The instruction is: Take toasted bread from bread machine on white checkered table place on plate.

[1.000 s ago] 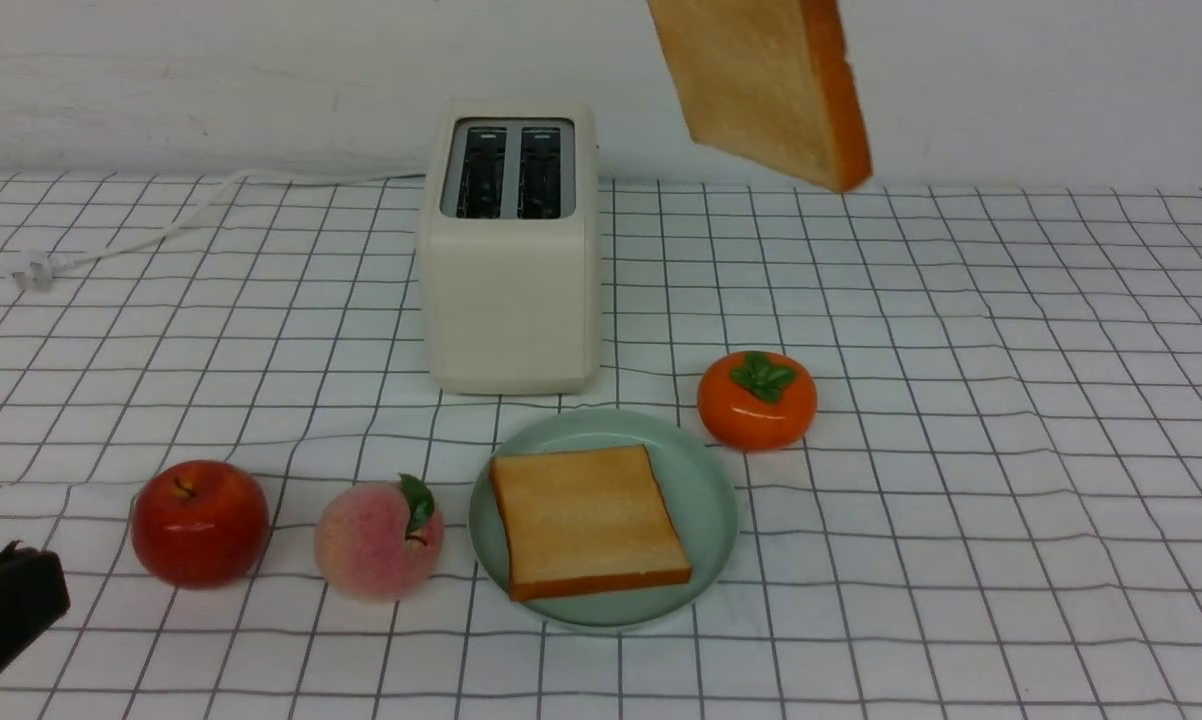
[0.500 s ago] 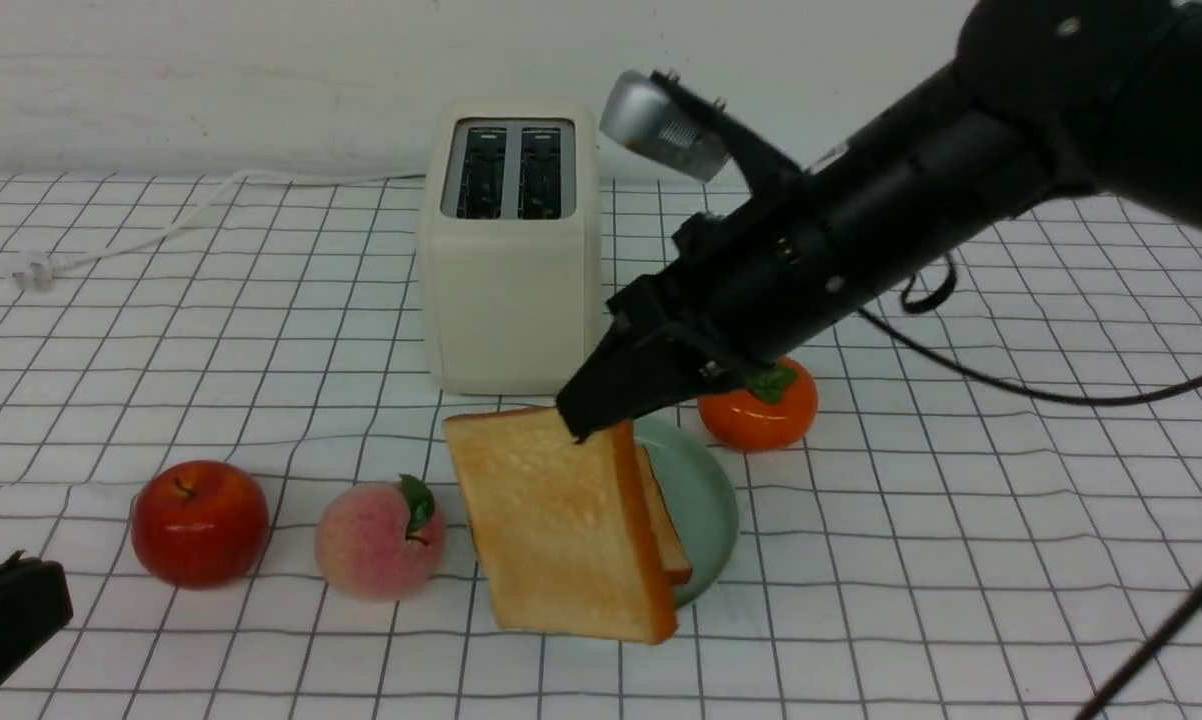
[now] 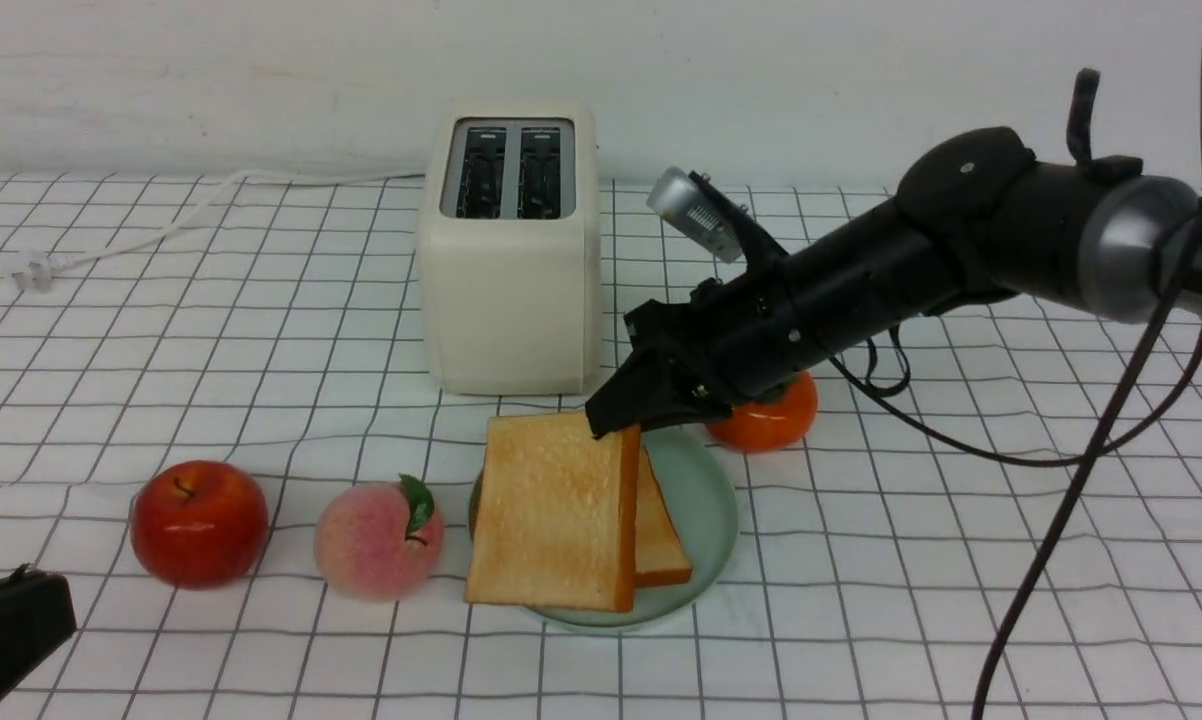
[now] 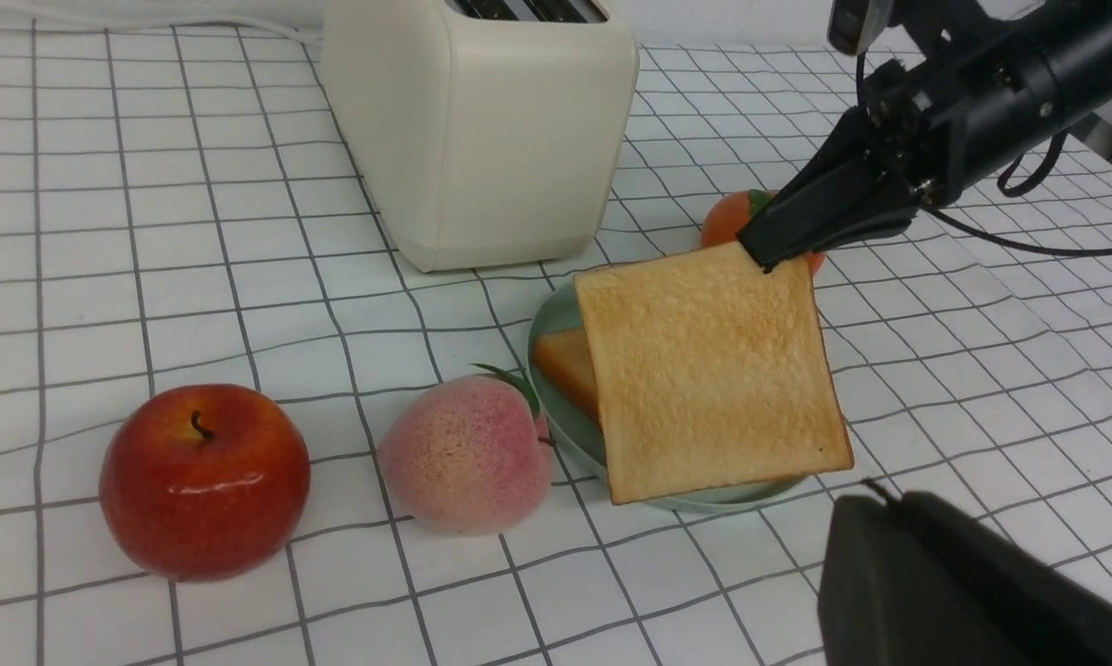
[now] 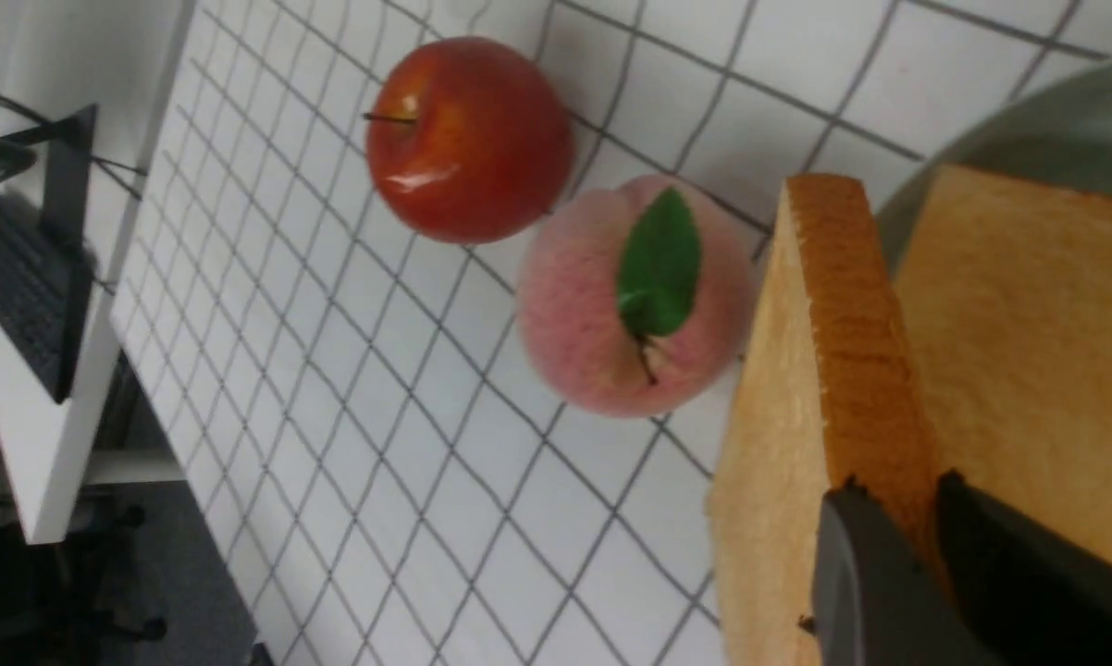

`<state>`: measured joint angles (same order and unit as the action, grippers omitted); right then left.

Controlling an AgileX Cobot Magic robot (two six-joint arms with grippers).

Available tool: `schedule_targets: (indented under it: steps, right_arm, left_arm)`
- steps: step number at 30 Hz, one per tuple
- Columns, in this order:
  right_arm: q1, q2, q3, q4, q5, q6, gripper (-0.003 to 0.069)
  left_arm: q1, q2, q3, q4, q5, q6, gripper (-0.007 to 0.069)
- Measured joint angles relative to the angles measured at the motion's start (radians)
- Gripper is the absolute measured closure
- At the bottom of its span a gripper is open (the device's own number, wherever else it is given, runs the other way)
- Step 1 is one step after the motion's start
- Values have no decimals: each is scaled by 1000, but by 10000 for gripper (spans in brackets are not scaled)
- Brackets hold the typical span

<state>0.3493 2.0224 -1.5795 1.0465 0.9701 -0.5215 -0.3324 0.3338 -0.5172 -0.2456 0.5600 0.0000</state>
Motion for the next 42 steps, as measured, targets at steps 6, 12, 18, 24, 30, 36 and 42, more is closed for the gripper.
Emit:
schedule_targets:
  steps: [6,12,18,24,30,36,42]
  right_arm:
    - [-13,-1,-19,-118,-11,4,316]
    - [-29,-76,-131,-265,43,90,189]
    - [-29,-247,-216,-526,210,276,350]
    - [-29,-570,-85,-764,268,433,661]
    - [-29,-905,212,-805,282,505,664]
    - [-29,-1290,566,-860,238,585,658]
    - [-29,-1622,870,-968,95,769,655]
  left_arm:
    - [0,0,0,0,1,0,638]
    - [0,0,0,0,1,0,638]
    - [0,0,0,2,1,0,638]
    - [0,-59,0,31,-14,-9,638]
    - [0,-240,47,32,-51,-13,638]
    - [0,-346,163,32,-93,-14,638]
    - [0,-346,303,32,-190,-14,638]
